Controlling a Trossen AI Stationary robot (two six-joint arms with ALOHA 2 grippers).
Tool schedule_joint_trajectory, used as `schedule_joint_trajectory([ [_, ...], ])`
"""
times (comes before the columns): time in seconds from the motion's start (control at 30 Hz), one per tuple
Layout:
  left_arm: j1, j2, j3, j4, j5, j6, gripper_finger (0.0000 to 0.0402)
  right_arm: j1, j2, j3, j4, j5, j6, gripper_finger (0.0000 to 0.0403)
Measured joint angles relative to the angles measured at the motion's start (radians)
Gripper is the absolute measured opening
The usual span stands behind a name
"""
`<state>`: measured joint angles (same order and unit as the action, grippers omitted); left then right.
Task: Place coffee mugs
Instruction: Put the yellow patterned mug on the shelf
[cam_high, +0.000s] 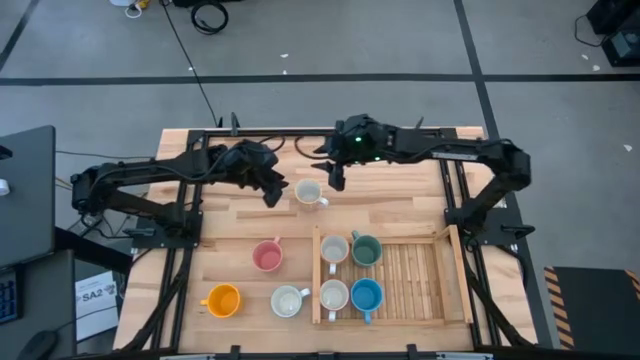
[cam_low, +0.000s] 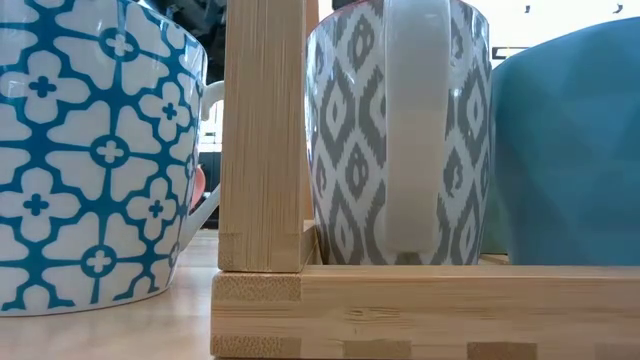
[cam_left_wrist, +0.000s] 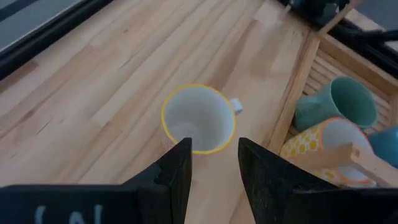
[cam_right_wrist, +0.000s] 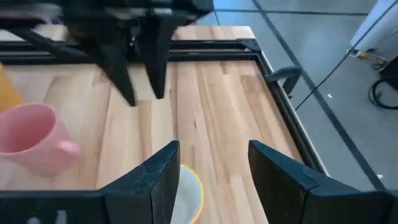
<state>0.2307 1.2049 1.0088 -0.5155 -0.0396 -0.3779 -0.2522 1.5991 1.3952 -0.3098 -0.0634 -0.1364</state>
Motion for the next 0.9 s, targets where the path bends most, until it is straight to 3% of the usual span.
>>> schedule_joint_trajectory([
  [0.17, -0.006, -0.003, 0.000, -0.027, 0.000, 0.008, 0.0137, -0.014, 0.110, 0.000, 0.050, -0.060, -0.044, 0.0197],
  [0.43, -0.005, -0.002, 0.000, -0.032, -0.011, 0.009, 0.0137, -0.034, 0.243, 0.000, 0.086, -0.063, -0.047, 0.0197],
  [0.9, -0.005, -0.001, 0.000, -0.023, -0.013, 0.008, 0.0137, -0.062, 0.317, 0.000, 0.042, -0.137, 0.010, 0.0197],
])
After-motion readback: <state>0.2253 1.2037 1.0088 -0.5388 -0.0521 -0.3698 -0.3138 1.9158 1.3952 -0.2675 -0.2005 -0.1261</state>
